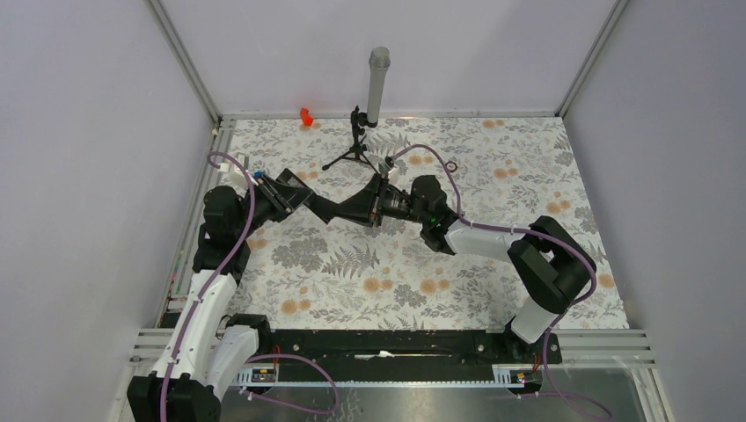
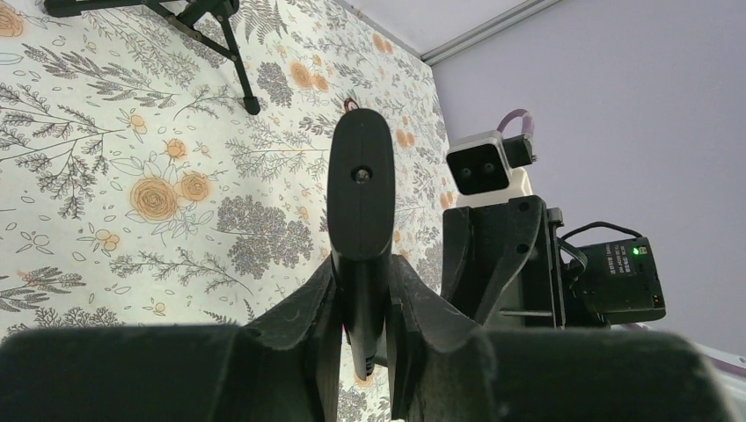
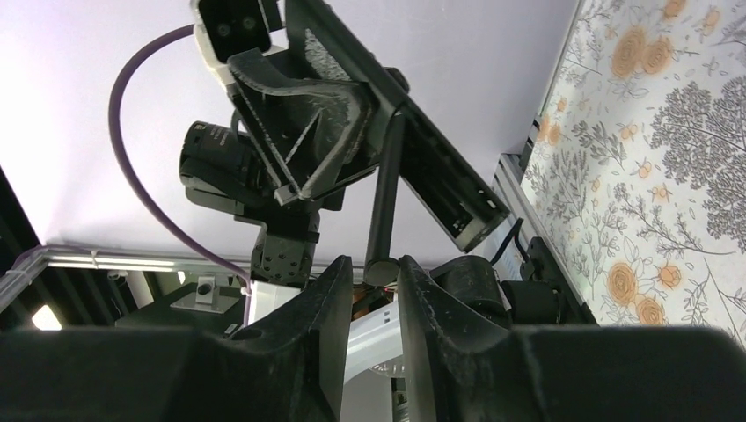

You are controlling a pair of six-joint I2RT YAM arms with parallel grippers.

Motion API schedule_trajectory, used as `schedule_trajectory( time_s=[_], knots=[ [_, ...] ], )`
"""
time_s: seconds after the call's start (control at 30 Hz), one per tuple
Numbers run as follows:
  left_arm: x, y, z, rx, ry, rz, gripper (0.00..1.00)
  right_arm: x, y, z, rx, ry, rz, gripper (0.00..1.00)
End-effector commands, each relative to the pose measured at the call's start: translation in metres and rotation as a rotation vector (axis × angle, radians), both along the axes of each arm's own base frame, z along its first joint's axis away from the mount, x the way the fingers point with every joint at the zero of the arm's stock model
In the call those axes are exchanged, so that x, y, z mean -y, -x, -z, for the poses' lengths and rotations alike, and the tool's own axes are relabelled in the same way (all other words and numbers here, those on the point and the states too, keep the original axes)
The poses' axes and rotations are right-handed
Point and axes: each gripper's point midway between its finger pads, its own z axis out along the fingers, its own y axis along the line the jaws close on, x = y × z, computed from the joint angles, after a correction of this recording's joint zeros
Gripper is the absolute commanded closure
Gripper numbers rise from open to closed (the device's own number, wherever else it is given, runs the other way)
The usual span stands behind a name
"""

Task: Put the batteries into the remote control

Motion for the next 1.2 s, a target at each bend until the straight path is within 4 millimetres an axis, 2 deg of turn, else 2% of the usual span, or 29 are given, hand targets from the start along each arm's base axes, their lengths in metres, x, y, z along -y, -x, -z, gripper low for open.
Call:
schedule_trajectory(
  time_s=[0.0,0.3,0.47,0.57,0.73,0.87,0.93,1.0,1.17],
  knots=[
    [0.002,0.001,-0.025,0.096,0.003,0.021,1.0,0.004,-0.003,-0.041,0.127,-0.106,0.019,0.67],
    [0.008,0.005,-0.02,0.09,0.021,0.059,1.0,-0.006,-0.009,-0.032,0.112,-0.06,-0.004,0.67],
    [0.007,0.003,-0.019,0.085,0.019,0.05,1.0,-0.007,-0.011,-0.035,0.114,-0.072,-0.002,0.84],
    [-0.002,-0.002,-0.012,0.062,-0.009,-0.011,1.0,-0.005,-0.01,-0.035,0.122,-0.071,0.005,0.93],
    [-0.029,-0.01,0.007,-0.002,-0.081,-0.175,1.0,0.005,-0.014,-0.026,0.158,-0.014,0.064,0.96],
    [-0.044,-0.008,0.014,0.005,-0.107,-0.264,1.0,0.024,-0.029,-0.002,0.183,0.124,0.142,0.96],
    [-0.046,-0.007,0.015,0.011,-0.11,-0.277,1.0,0.034,-0.036,0.019,0.184,0.213,0.175,0.96],
    [-0.046,-0.006,0.015,0.012,-0.113,-0.274,1.0,0.045,-0.04,0.049,0.174,0.305,0.193,0.96],
    [-0.037,-0.003,0.007,0.036,-0.101,-0.223,1.0,0.063,-0.035,0.12,0.11,0.467,0.186,0.95]
  ],
)
